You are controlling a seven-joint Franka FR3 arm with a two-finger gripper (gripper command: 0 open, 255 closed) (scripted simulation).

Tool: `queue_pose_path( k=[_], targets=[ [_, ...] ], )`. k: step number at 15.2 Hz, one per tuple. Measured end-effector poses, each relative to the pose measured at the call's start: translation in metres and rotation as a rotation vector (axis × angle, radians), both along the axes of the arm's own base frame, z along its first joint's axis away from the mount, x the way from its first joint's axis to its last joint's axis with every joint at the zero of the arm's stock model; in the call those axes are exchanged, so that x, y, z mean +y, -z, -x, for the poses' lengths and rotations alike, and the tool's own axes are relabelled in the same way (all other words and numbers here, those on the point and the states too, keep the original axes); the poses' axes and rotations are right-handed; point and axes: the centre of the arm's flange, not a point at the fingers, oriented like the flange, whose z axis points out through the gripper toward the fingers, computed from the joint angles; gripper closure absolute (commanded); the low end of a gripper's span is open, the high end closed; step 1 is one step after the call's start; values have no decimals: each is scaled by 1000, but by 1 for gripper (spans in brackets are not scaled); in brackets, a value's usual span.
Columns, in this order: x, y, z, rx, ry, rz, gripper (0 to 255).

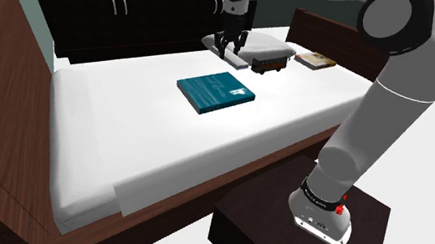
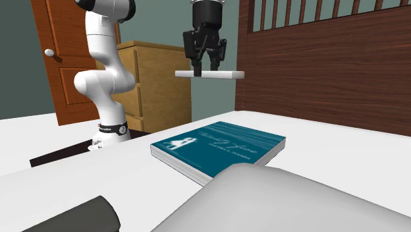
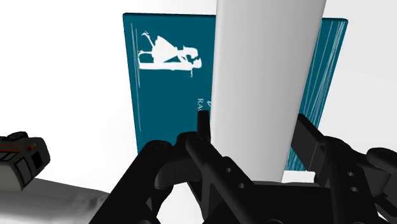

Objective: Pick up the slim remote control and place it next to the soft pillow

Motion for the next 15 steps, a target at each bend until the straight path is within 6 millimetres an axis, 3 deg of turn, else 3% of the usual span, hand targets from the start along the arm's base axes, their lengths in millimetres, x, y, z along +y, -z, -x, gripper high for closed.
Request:
queue_pose_path(
  k=[15],
  targets=[
    [-202, -1, 10, 0, 0, 0, 255]
  ],
)
